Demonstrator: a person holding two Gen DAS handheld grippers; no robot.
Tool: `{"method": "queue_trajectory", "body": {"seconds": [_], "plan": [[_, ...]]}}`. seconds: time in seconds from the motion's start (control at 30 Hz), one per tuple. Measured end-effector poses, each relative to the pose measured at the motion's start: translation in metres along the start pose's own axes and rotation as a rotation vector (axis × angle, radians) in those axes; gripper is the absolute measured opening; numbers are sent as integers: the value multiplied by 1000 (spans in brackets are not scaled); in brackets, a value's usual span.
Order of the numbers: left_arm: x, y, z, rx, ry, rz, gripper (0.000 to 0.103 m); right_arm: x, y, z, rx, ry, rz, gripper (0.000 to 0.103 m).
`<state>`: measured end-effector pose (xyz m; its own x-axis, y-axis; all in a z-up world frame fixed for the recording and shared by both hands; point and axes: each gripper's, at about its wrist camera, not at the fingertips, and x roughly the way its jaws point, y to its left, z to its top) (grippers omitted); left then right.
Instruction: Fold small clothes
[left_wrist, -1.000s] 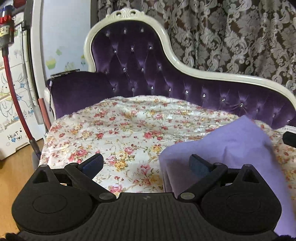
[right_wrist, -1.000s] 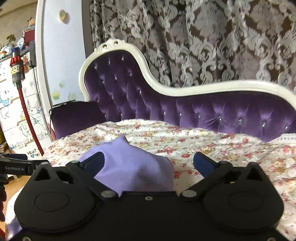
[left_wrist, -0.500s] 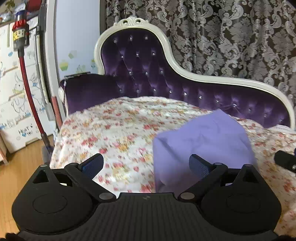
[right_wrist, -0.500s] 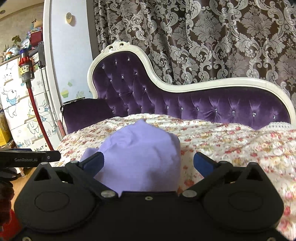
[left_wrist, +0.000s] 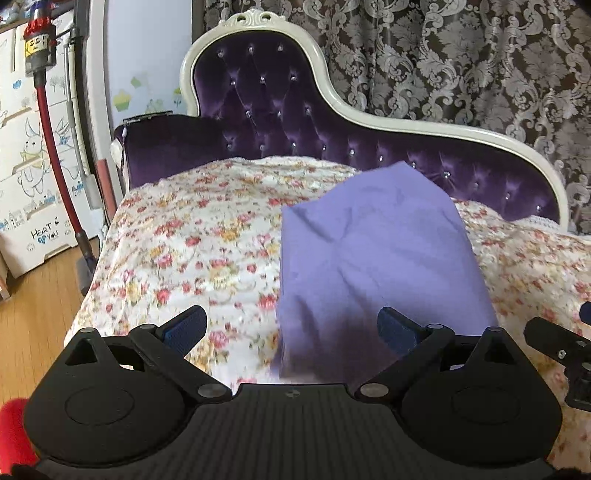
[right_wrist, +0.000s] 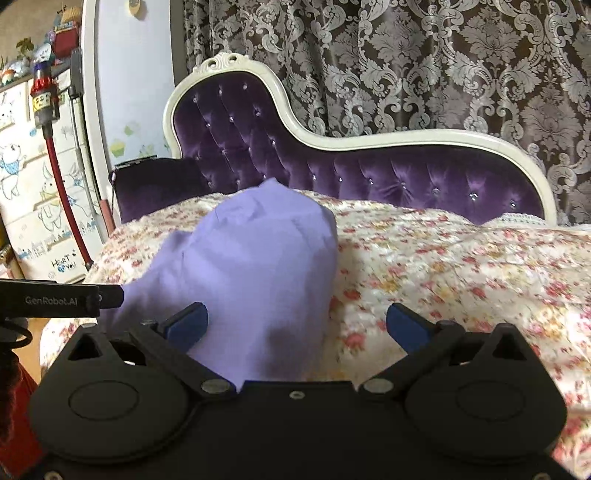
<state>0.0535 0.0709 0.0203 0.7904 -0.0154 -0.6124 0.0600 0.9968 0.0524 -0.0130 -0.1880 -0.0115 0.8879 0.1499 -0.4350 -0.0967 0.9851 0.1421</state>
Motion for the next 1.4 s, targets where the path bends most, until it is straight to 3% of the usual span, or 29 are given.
{"method": "queue_trajectory", "body": {"seconds": [0.7, 1.13, 1.4], "plan": [[4, 8, -23, -57, 98, -6, 100, -7, 2, -14, 1, 38, -14, 103], [5, 7, -26, -40, 105, -24, 100, -4, 1, -16, 12, 52, -8, 103], [7, 16, -25, -120, 121, -42, 100, -4, 2, -16, 8, 50, -8, 103]]}}
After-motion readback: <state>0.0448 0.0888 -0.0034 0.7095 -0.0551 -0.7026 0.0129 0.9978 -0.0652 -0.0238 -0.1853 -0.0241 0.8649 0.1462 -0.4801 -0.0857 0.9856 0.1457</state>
